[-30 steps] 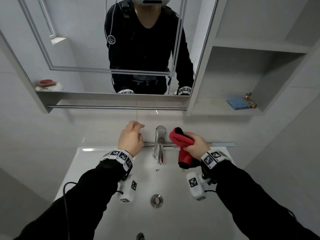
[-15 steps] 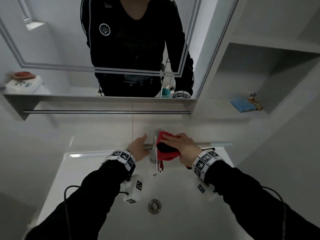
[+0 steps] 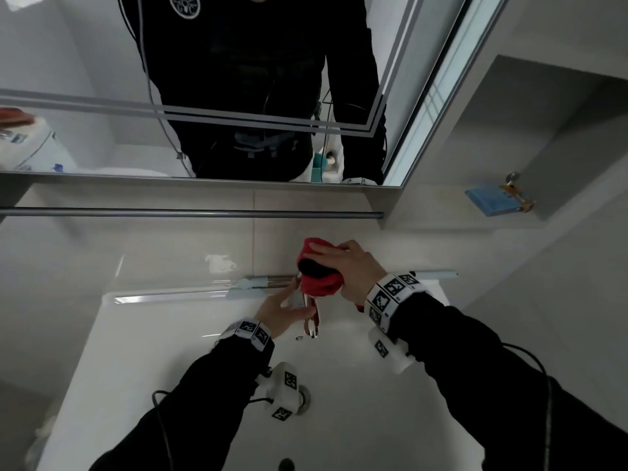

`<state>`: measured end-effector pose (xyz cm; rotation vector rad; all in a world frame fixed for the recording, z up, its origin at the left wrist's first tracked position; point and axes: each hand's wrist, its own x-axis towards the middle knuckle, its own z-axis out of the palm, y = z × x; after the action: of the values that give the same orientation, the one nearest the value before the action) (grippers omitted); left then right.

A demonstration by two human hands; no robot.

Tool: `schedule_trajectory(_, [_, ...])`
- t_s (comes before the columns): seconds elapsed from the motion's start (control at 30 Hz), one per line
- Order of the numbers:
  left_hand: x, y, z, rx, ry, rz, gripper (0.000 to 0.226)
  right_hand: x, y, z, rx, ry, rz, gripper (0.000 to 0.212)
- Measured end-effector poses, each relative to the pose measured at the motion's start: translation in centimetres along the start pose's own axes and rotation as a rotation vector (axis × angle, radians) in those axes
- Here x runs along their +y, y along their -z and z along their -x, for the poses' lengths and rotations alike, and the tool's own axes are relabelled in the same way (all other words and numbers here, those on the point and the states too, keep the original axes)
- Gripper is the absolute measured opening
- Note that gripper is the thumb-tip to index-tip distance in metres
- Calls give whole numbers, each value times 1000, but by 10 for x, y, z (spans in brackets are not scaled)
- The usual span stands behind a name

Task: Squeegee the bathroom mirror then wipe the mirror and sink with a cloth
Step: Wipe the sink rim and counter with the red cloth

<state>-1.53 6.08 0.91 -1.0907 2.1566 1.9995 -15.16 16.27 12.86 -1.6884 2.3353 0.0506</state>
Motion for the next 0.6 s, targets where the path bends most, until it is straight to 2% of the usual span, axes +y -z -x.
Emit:
schedule_trajectory(0.23, [-3,-1,-4,-2,35,27,88,-3,5,-18,-13,-79,-43,66])
schedule_trajectory(0.43, [3,-2,2,32,-30,-77,83,-22,15,-24,-70,-199,-16,75])
schedule_trajectory(0.6, [8,-3,7,9,-45,-148,80,-26,8,-14,-91,-214,-39,86])
